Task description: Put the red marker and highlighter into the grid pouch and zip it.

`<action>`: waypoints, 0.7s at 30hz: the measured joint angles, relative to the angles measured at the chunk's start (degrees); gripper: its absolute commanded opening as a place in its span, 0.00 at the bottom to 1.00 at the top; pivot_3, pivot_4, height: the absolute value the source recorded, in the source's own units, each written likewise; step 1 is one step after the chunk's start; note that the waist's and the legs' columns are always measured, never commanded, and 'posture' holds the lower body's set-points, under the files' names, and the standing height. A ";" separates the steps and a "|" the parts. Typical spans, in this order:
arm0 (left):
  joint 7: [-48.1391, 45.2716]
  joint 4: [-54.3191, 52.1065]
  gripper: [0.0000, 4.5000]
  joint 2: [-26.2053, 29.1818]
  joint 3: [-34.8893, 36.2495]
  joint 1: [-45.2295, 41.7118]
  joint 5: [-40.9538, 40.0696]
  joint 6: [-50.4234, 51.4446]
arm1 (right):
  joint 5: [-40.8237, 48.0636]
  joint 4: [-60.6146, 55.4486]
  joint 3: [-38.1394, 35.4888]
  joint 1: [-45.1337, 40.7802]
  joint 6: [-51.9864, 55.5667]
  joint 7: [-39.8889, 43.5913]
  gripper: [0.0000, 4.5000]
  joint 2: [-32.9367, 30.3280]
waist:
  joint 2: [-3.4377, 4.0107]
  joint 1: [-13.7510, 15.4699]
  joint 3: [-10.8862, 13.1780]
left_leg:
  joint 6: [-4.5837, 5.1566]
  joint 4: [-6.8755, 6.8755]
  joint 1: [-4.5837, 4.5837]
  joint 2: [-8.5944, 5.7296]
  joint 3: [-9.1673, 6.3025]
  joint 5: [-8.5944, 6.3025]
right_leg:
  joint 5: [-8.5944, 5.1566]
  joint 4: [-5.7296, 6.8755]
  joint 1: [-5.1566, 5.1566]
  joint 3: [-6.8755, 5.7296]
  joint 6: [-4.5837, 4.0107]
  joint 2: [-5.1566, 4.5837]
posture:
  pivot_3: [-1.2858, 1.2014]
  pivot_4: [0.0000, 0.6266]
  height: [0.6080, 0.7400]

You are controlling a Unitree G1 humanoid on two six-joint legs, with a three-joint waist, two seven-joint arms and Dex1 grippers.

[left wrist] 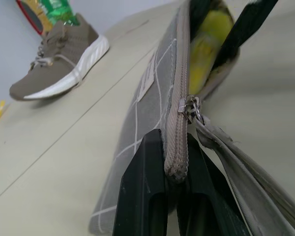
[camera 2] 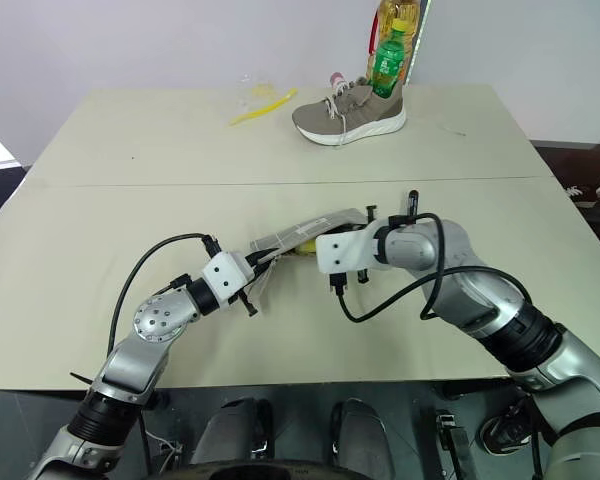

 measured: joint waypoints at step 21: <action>6.30 1.41 0.00 -1.95 0.73 -0.05 1.28 4.15 | 25.25 8.16 -28.12 1.77 14.78 4.16 0.94 4.90 | -0.01 0.18 0.00 | 0.07 0.32 0.10 0.01 -0.12 -0.04 | 0.03 0.03 0.33 -0.06 -0.01 -0.04 | 0.52 0.24 0.71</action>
